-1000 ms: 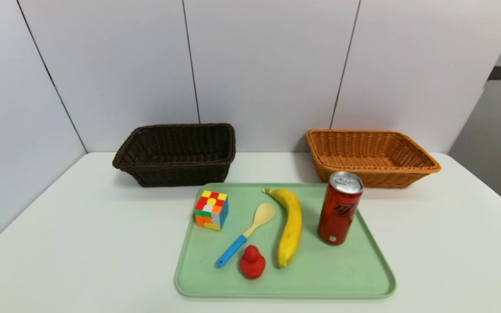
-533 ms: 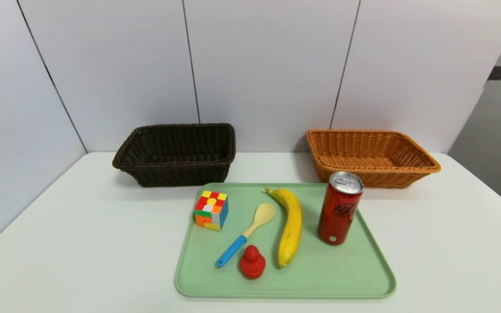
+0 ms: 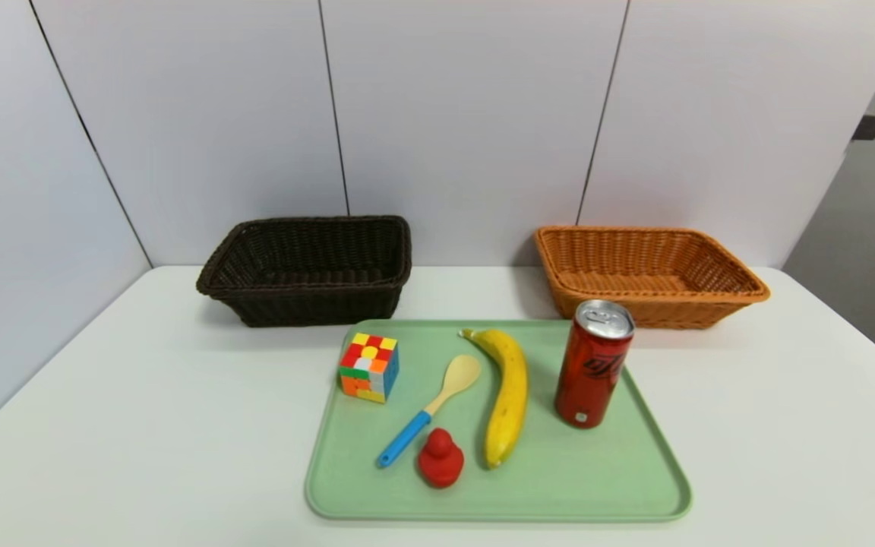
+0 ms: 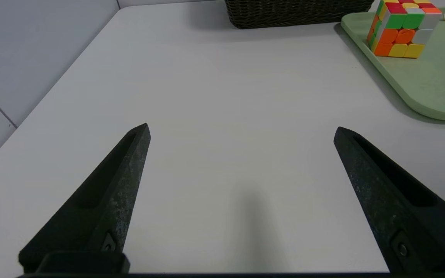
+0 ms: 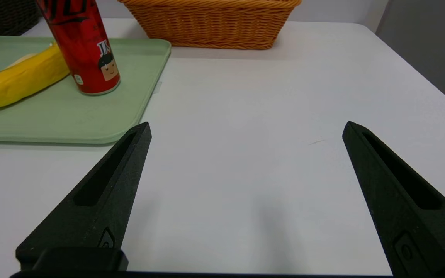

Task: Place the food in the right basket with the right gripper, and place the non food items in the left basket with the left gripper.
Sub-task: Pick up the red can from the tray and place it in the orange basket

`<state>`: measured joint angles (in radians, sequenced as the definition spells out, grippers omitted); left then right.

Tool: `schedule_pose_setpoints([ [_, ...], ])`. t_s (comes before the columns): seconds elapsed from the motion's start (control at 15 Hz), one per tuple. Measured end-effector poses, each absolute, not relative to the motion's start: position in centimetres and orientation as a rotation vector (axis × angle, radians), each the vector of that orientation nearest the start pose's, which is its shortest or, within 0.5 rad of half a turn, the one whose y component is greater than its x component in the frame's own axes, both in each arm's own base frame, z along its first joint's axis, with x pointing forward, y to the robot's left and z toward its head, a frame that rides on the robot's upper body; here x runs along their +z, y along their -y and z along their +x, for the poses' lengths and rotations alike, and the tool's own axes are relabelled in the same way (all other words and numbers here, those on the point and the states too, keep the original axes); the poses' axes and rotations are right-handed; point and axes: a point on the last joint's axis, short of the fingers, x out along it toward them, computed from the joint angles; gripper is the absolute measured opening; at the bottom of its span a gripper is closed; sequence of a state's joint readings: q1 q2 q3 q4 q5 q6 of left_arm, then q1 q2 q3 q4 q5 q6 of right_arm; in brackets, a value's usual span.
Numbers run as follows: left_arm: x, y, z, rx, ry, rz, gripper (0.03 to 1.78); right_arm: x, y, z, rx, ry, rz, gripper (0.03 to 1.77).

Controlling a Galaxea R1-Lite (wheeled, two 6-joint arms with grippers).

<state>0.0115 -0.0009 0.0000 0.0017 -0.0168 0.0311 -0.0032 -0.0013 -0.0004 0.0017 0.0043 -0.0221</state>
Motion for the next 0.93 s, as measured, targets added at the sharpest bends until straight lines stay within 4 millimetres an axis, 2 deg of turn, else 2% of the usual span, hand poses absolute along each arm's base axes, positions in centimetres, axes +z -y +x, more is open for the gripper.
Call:
schedule_pose_setpoints([
  [0.8, 7.53, 0.02, -2.29, 0.013, -0.001, 0.032, 1.69, 7.54, 0.00, -2.29, -0.006, 0.000, -0.027, 1.71],
  [0.93, 8.03, 0.03, -2.45, 0.008, 0.012, 0.045, 1.69, 8.45, -0.01, -2.55, -0.002, 0.032, -0.009, 1.71],
])
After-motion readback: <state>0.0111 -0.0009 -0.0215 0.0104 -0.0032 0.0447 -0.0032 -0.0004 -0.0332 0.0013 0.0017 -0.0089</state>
